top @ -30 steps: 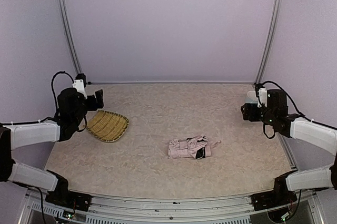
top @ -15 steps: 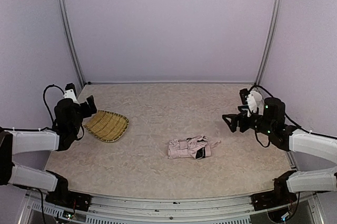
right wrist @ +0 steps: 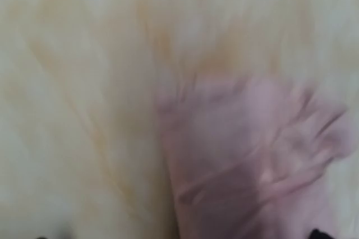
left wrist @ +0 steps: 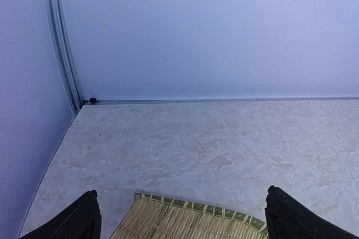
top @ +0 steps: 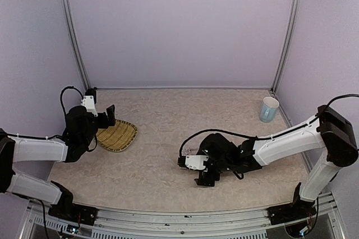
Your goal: Put away the umbrella
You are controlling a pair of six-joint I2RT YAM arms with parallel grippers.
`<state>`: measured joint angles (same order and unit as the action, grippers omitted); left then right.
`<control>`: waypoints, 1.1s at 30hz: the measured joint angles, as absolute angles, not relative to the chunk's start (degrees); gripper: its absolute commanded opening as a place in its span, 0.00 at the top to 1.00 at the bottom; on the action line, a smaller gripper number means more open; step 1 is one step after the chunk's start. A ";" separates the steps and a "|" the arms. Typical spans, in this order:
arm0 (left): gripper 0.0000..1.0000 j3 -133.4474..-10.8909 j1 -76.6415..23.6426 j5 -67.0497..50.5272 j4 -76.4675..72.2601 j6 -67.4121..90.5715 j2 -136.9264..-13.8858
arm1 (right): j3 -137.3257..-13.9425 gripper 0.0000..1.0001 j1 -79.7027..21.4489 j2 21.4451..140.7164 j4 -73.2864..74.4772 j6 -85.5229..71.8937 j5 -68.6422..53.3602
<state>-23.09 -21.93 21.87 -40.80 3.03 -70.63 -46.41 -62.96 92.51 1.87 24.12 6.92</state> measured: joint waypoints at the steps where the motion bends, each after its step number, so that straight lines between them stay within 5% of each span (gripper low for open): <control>1: 0.01 -23.24 -22.26 21.85 -40.73 2.55 -71.02 | -46.98 0.01 -63.09 94.37 2.92 25.12 9.26; 13: 0.01 -23.59 -22.61 19.29 -40.71 0.95 -73.30 | -48.90 0.26 -63.66 99.37 0.89 32.05 23.18; 21: 0.01 -25.06 -23.18 17.23 -40.71 0.71 -75.55 | -48.49 0.15 -63.81 99.50 -1.34 32.51 23.68; 33: 0.01 -25.96 -24.34 14.48 -40.64 -0.86 -76.44 | -48.90 0.63 -64.55 101.56 -3.57 35.44 24.05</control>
<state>-25.96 -24.34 14.48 -40.64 -0.86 -76.44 -48.90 -64.55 101.56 -3.57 35.44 24.05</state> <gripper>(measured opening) 0.988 0.445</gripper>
